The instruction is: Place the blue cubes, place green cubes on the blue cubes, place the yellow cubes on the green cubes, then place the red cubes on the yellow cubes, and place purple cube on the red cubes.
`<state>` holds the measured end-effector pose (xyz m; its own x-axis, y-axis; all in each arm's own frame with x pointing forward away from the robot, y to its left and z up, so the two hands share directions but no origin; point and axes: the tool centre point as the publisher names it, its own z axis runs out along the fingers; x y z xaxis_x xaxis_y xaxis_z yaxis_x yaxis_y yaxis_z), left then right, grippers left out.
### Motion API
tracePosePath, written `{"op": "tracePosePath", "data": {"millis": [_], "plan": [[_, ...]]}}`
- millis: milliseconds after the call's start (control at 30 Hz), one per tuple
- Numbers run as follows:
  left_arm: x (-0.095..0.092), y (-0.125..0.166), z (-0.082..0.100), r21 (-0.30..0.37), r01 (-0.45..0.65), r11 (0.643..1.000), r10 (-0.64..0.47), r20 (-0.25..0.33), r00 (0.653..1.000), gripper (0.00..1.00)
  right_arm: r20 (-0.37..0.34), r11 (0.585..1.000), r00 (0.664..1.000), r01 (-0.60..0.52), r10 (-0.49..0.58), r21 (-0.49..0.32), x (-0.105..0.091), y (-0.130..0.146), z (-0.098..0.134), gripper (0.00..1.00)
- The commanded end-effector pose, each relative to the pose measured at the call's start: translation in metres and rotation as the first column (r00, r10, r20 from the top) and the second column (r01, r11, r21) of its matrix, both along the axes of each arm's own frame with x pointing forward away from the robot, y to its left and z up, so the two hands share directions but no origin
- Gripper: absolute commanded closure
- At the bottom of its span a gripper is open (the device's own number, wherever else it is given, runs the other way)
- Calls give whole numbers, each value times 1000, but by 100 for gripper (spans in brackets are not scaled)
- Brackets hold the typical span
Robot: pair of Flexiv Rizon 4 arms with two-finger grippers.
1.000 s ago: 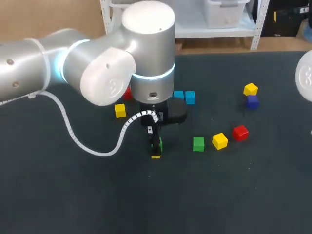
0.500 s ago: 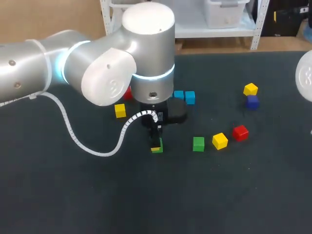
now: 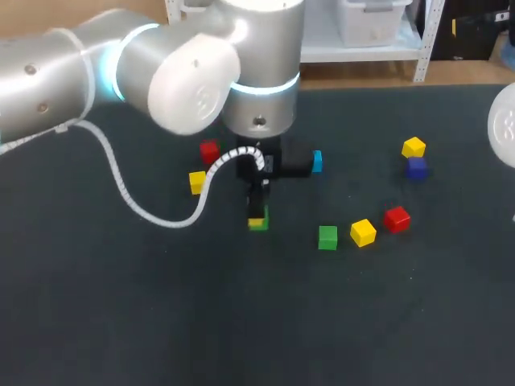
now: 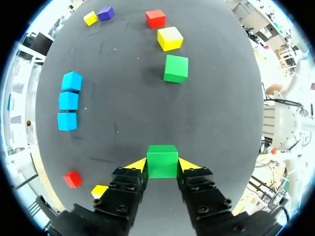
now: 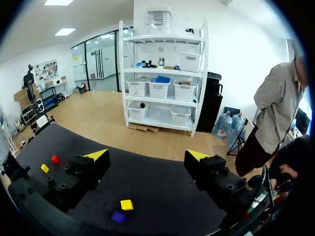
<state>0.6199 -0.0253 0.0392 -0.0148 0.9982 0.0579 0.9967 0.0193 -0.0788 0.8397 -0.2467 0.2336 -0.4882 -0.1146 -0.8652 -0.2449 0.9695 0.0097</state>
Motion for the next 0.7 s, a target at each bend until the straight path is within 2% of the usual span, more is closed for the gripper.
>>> {"op": "tracePosePath", "data": {"millis": [33, 400, 700], "plan": [[18, -11, 7, 39, 6, 999, -4, -51, 999, 100, 0, 1000, 1000, -2, 2, 0, 0, -1, 0, 0], [48, -23, 29, -7, 31, 999, -32, -53, 998, 100, 0, 1000, 1000, -2, 2, 0, 0, -1, 0, 0], [91, -34, 26, 3, 34, 999, -34, -46, 998, 100, 0, 1000, 1000, -2, 2, 0, 0, -1, 0, 0]]}}
